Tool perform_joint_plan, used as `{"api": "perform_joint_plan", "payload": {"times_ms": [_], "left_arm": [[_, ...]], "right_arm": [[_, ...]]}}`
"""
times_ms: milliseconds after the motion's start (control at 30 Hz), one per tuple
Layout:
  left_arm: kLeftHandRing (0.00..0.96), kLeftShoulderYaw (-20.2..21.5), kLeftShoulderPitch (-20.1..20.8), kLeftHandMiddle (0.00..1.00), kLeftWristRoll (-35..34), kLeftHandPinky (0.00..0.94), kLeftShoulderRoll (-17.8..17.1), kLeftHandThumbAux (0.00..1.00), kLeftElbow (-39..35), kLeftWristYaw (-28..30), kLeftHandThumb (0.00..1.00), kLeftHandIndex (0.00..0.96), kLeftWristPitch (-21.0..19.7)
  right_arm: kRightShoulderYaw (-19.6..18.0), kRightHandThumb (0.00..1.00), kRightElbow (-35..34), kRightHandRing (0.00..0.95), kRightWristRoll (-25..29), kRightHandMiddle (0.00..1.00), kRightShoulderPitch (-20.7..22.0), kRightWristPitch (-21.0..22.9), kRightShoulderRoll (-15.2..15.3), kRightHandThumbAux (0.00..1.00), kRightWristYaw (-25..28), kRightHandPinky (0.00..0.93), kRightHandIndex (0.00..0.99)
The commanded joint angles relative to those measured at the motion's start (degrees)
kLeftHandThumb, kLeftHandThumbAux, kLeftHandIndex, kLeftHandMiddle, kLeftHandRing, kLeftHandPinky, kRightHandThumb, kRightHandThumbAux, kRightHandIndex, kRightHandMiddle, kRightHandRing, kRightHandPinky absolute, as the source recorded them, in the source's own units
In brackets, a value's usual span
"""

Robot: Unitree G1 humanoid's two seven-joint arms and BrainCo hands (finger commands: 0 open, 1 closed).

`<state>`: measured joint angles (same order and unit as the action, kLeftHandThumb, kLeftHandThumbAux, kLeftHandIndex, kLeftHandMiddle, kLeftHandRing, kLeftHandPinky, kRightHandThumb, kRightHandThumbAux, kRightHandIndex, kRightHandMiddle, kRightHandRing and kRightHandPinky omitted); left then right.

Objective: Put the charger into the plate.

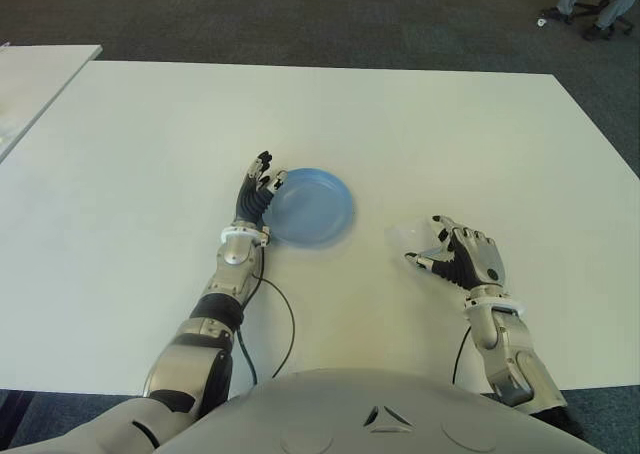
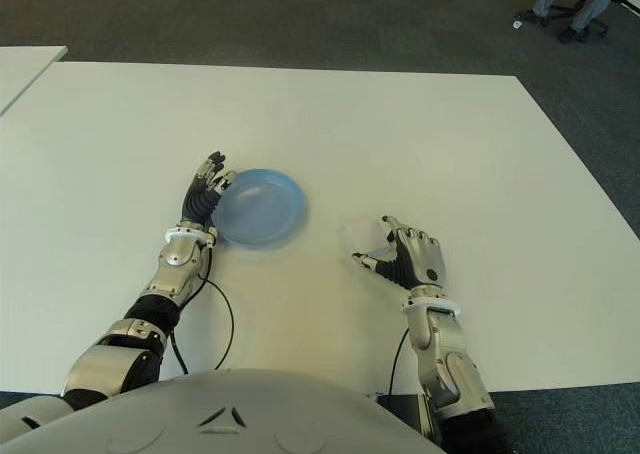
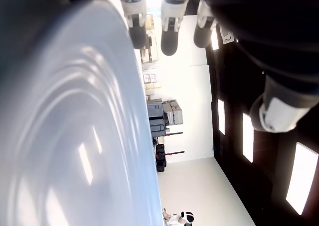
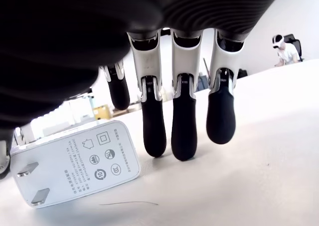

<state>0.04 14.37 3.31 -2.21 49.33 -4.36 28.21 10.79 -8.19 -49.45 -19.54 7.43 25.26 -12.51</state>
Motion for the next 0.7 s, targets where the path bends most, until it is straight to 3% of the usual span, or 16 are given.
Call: {"api": "perform_joint_plan", "payload": {"times_ms": [33, 200, 367, 700], "left_arm": [[0.05, 0.3, -1.8, 0.098, -0.1, 0.0, 0.3, 0.477, 3.7, 0.6, 0.0, 0.002, -2.6], [0.048, 0.6, -1.5, 0.095, -0.3, 0.0, 0.2, 0.479, 4.2, 0.9, 0.0, 0.001, -2.6], [0.045, 0.9, -1.5, 0.088, -0.3, 0.0, 0.3, 0.48, 4.2, 1.1, 0.0, 0.0, -2.7], [0.046, 1.1, -1.6, 0.088, 0.0, 0.0, 0.3, 0.482, 4.0, 0.8, 0.0, 0.003, -2.7]], "right_arm": [[0.8, 0.576, 2.3, 0.37, 0.6, 0.272, 0.0, -0.9, 0.0, 0.377, 0.9, 0.489, 0.128], [1.0, 0.494, 3.0, 0.297, 0.0, 0.196, 0.4, -1.5, 0.2, 0.358, 0.3, 0.442, 0.099], [1.2, 0.446, 3.4, 0.264, -0.3, 0.152, 0.6, -1.9, 0.4, 0.341, 0.2, 0.464, 0.08], [1.5, 0.446, 3.7, 0.238, -0.8, 0.132, 0.9, -2.2, 0.4, 0.321, -0.2, 0.385, 0.085]]}}
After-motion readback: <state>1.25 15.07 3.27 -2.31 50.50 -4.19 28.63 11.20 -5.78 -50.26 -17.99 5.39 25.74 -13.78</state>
